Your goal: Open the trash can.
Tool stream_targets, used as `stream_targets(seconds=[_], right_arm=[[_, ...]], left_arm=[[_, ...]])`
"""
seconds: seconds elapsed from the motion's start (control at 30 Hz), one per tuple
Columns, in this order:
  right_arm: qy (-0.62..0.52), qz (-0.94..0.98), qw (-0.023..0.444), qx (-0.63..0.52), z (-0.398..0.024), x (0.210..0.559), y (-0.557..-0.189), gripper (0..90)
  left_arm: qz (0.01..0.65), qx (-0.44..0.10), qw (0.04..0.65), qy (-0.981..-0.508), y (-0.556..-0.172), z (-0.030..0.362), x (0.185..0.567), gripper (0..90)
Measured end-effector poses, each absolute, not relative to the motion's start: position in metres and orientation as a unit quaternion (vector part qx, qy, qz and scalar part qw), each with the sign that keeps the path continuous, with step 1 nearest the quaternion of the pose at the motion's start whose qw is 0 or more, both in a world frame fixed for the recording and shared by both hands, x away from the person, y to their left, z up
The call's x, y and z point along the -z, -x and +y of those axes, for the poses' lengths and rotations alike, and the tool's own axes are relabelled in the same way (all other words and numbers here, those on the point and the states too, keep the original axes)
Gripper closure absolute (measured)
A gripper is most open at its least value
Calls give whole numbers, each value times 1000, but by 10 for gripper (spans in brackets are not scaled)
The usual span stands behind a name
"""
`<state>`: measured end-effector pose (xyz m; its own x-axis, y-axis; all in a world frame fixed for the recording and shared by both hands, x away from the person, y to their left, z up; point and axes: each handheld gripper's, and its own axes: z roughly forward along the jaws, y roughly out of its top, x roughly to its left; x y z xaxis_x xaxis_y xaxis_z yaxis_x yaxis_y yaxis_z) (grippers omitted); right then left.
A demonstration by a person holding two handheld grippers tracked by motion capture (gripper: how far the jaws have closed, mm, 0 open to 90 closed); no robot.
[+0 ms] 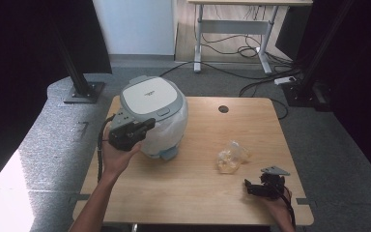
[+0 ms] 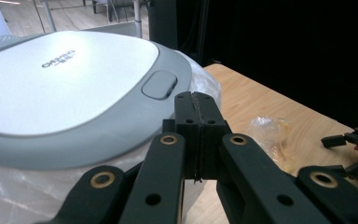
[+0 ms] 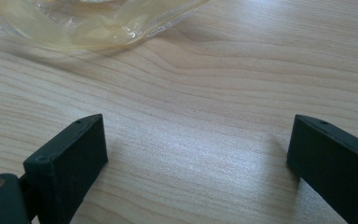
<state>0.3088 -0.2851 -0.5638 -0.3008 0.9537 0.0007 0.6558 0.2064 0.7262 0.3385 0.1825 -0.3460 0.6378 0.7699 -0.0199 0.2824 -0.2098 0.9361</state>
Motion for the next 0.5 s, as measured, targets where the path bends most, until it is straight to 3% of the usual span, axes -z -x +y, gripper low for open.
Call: stream_targets(seconds=[0.5], right_arm=[[-543,741,233,-318,-285,564,-309,40]], left_arm=[[360,-229,517,-742,-362,173,338,888]])
